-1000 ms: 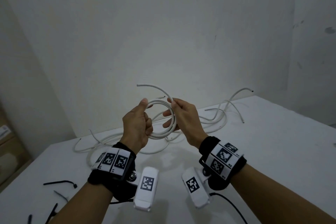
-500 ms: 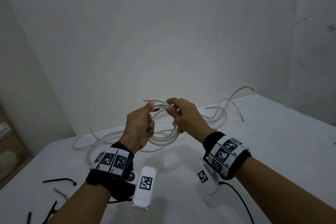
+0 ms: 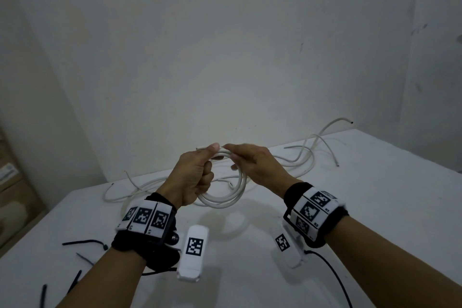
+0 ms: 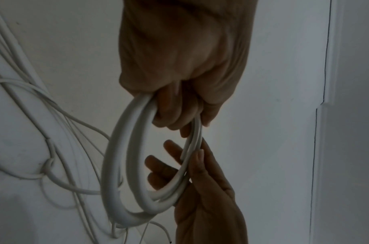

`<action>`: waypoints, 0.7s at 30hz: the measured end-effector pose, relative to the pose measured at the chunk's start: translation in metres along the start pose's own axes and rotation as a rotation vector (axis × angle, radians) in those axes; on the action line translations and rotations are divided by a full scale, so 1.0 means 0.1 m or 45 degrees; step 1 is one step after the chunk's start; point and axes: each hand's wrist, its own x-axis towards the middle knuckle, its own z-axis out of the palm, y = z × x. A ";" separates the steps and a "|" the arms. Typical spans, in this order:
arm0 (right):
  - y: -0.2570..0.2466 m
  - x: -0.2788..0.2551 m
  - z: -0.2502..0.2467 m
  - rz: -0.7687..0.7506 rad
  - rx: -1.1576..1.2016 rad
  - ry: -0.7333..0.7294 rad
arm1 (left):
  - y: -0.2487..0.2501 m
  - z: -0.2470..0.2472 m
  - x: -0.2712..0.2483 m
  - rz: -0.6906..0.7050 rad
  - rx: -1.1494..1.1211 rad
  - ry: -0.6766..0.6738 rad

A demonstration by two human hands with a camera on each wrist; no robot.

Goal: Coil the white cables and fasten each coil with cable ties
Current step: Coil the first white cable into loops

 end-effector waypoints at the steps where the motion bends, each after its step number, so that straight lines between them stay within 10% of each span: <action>1: -0.01 -0.01 0.01 0.044 0.157 -0.015 | 0.02 -0.01 0.00 0.001 0.018 -0.010; 15: -0.03 -0.02 0.15 -0.240 -0.204 0.119 | 0.04 -0.13 -0.01 -0.252 -0.401 -0.187; 21: -0.06 -0.01 0.09 -0.301 -0.317 0.061 | 0.10 -0.11 -0.10 -0.024 0.058 -0.143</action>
